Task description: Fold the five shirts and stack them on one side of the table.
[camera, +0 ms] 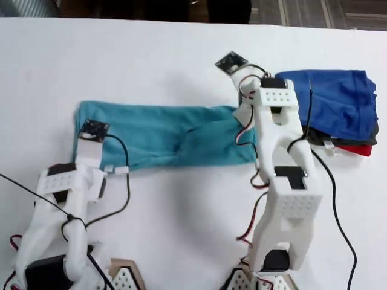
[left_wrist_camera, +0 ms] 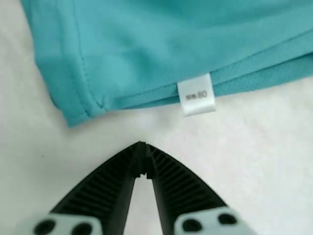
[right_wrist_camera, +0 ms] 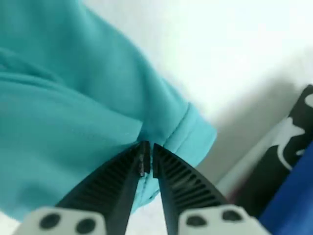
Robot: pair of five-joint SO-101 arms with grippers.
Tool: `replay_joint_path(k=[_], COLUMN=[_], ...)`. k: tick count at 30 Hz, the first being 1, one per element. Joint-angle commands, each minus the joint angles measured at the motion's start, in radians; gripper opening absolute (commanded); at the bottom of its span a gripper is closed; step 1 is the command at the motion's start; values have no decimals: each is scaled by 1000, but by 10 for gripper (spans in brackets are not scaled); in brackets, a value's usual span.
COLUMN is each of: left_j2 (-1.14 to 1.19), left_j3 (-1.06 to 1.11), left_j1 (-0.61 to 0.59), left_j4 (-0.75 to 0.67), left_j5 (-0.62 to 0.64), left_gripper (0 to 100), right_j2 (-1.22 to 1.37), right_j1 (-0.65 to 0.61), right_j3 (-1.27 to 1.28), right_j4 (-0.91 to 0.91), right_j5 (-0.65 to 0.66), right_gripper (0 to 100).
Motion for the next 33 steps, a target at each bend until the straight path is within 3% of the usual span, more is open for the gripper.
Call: replay_joint_path(k=[1, 7, 14, 19, 28, 33], left_j2=[-29, -29, -29, -29, -29, -29], left_j3=[-2, -2, -2, -2, -2, -2], left_j1=[-5, -5, -5, -5, -5, -5], left_j4=[-12, -12, -12, -12, -12, -12], left_j5=[2, 2, 2, 2, 2, 2], left_gripper=[28, 28, 28, 28, 28, 28], right_j2=[1, -59, -96, -88, -87, -87], right_j1=[-8, -15, -41, -53, 7, 13], right_j3=[-135, -316, -288, -146, 37, 80], right_j4=[54, 328, 591, 581, 285, 199], right_j5=[3, 0, 0, 2, 11, 81], right_gripper=[20, 20, 20, 20, 20, 20])
